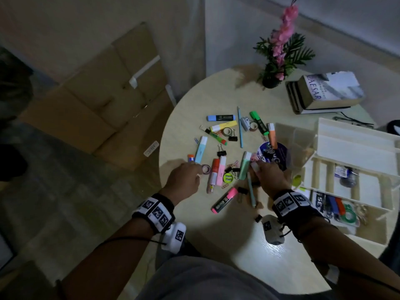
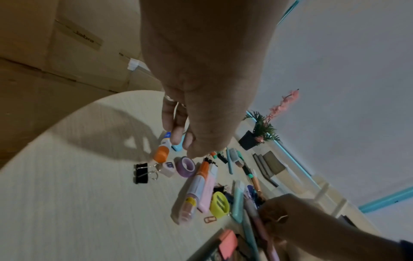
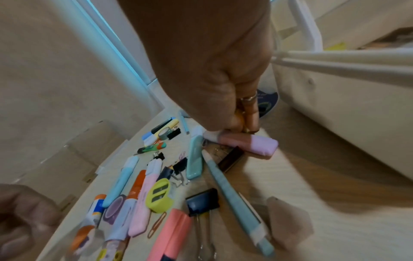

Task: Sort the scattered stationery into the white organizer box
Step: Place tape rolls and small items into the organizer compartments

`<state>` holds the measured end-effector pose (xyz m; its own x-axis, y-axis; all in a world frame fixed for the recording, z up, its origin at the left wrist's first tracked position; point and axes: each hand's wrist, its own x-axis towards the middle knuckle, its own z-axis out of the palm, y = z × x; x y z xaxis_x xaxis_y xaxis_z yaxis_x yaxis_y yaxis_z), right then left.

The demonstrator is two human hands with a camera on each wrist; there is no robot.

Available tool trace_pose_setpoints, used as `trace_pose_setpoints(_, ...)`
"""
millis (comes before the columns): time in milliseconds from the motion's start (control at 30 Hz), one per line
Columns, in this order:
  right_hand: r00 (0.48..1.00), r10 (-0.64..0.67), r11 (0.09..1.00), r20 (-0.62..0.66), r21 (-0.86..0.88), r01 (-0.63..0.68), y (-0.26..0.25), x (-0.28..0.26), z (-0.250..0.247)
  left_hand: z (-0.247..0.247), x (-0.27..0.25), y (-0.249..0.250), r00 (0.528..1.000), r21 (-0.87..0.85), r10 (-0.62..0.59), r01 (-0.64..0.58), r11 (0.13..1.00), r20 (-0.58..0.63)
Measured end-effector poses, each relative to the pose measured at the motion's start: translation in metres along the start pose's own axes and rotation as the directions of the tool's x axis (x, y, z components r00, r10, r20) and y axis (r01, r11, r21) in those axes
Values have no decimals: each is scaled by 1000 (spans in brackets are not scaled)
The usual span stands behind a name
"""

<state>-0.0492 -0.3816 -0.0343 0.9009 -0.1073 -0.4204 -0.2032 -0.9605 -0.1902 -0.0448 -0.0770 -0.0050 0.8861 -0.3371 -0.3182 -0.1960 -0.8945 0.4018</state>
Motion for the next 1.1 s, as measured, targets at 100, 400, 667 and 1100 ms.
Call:
trace_pose_setpoints(100,997,55,970,-45,238,-43,-4,1,-3,1,17,-7,1000,53,27,-27,998,1)
trace_pose_setpoints(400,957,-65,933,-281,324,159,4,-38,-11,20,53,2,995,237,101,-97,967,-2)
trace_pose_setpoints(667,970,-22,794,-240,585,163,18,-106,-35,-8,48,18,983,149,181,-174,973,-35)
trace_pose_setpoints(1100,848,201,686,-490,688,235,120,-165,-38,6,58,254,824,-9,563,-565,825,-70)
